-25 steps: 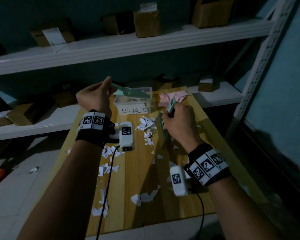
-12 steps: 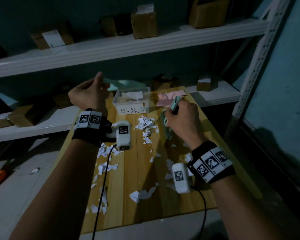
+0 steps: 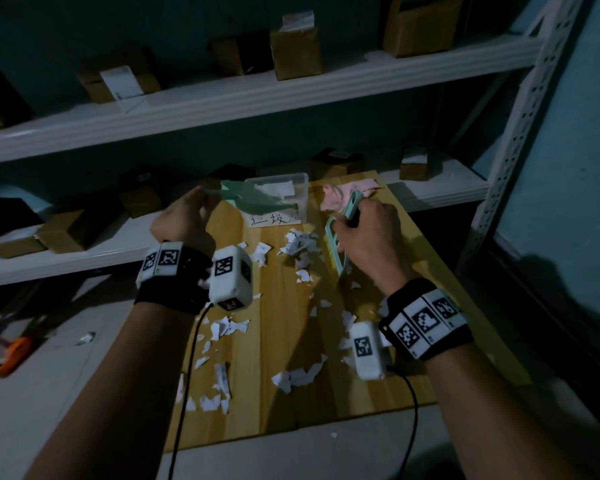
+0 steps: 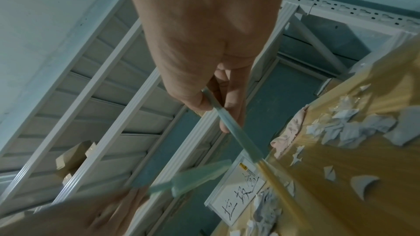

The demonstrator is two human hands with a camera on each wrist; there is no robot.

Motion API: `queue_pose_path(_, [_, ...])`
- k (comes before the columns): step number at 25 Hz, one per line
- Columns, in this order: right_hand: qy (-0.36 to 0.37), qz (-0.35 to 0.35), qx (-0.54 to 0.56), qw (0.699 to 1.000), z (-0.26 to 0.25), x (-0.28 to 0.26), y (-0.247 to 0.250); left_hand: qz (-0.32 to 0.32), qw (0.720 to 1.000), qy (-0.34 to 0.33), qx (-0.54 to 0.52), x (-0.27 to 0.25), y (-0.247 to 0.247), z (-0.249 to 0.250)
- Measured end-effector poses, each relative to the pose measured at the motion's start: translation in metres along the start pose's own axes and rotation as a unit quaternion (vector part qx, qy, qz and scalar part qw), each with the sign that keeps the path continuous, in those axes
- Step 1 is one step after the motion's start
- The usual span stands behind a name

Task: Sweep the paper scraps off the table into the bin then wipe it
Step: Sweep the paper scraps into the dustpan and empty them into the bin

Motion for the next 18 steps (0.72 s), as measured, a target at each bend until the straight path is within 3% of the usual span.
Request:
queue_pose_path(1, [-0.003, -0.001, 0.005, 1.000, 0.000, 0.000, 0.000, 0.020, 0.997, -0.028, 0.066, -0.002, 0.008, 0.009])
queue_pose_path(3, [-0.006, -0.006, 0.011, 1.000, -0.002, -0.002, -0.001, 0.026, 0.996, 0.025, -0.075, -0.007, 0.020, 0.006])
queue_pose_path(4, [-0.003, -0.007, 0.011, 1.000, -0.005, -0.003, -0.001, 0.012, 0.996, 0.016, -0.085, -0.005, 0.021, 0.009])
queue_pose_path(5, [0.004, -0.008, 0.012, 1.000, -0.008, -0.005, -0.001, 0.022, 0.992, 0.053, -0.108, -0.005, 0.032, 0.001])
queue_pose_path(10, [0.038, -0.041, 0.003, 0.998, -0.022, -0.016, -0.007, 0.062, 0.998, 0.018, 0.008, -0.014, 0.096, -0.002])
queue_pose_path(13, [0.057, -0.038, -0.018, 0.997, -0.029, -0.024, -0.011, 0.024, 0.997, 0.076, 0.023, -0.005, 0.120, -0.026])
queue_pose_path(15, [0.058, -0.040, -0.017, 0.997, -0.029, -0.027, -0.010, 0.038, 0.993, 0.112, 0.023, -0.008, 0.132, -0.032])
queue_pose_path(16, [0.061, -0.043, -0.019, 0.997, -0.032, -0.028, -0.011, 0.041, 0.993, 0.083, 0.071, -0.011, 0.137, -0.026])
queue_pose_path(17, [0.062, -0.043, -0.021, 0.997, -0.034, -0.028, -0.012, 0.044, 0.994, 0.083, 0.051, -0.011, 0.141, -0.024])
queue_pose_path(18, [0.060, -0.044, -0.019, 0.997, -0.035, -0.029, -0.013, 0.035, 0.991, 0.122, -0.050, -0.016, 0.137, -0.027])
Point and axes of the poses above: each hand's wrist, its own x-axis towards the middle knuckle, its own y-axis out of the back of the hand, z = x × y, the point moved 8 cm from there along x, towards the middle knuckle, and after that the axes turned 13 degrees about -x, right-handed, at the moved point
